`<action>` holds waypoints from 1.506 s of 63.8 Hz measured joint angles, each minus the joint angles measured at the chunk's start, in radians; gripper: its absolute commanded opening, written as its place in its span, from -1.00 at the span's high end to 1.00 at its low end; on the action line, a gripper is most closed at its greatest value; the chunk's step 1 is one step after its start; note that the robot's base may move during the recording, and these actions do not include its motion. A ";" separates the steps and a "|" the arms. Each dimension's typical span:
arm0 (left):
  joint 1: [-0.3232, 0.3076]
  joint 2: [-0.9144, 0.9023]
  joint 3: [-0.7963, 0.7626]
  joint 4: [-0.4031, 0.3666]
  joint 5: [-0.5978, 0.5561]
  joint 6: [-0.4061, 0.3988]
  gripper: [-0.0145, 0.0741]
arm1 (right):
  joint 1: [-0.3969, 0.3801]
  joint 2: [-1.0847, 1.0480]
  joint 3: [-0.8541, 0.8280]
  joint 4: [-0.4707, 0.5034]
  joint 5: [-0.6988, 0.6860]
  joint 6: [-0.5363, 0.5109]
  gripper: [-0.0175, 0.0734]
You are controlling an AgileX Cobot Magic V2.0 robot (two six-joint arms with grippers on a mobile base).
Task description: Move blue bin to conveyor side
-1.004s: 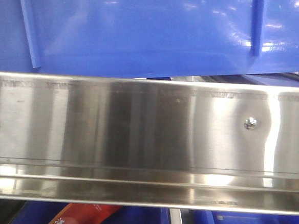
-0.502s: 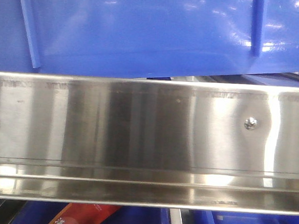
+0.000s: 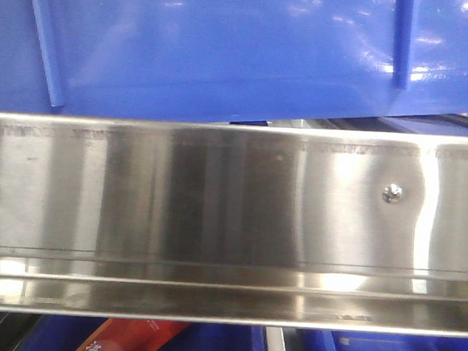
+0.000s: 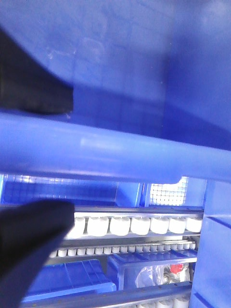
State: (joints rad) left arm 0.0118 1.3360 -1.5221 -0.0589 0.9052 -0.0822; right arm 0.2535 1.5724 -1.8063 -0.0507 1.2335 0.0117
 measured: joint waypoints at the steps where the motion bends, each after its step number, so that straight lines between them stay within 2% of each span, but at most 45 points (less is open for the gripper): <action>1: 0.000 0.000 0.000 0.000 0.000 0.000 0.67 | 0.001 0.001 0.000 0.001 0.000 0.000 0.36; 9: 0.000 0.000 0.000 0.000 0.000 0.000 0.67 | 0.002 0.003 0.000 0.003 -0.004 0.004 0.85; 19: 0.000 0.004 0.000 0.000 0.002 0.000 0.56 | 0.002 0.005 0.000 0.001 -0.006 0.004 0.79; 32: 0.000 0.052 -0.002 -0.027 0.002 0.000 -0.17 | 0.002 0.005 0.000 0.001 -0.008 0.004 0.79; 38: 0.000 0.076 -0.002 -0.031 0.002 0.000 -0.38 | 0.002 0.005 0.000 0.001 -0.008 0.004 0.79; 49: 0.000 0.123 -0.002 -0.045 0.030 0.000 -0.37 | 0.002 0.005 0.000 0.001 -0.008 0.004 0.79; 57: 0.000 0.148 -0.002 -0.092 0.046 0.000 -0.37 | 0.002 0.005 0.000 0.001 -0.008 0.006 0.79; 71: -0.018 0.171 -0.002 -0.120 0.052 -0.010 -0.28 | 0.002 0.005 0.000 0.001 -0.008 0.006 0.79; 79: -0.029 0.182 -0.002 -0.101 0.053 -0.044 -0.28 | 0.002 0.005 0.000 0.001 -0.010 0.006 0.79; 96: -0.030 0.185 -0.002 -0.028 0.092 -0.058 -0.28 | 0.002 0.005 0.000 0.001 -0.010 0.006 0.79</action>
State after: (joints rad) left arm -0.0184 1.5209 -1.5243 -0.0870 0.9973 -0.1406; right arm 0.2559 1.5772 -1.8063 -0.0499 1.2240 0.0175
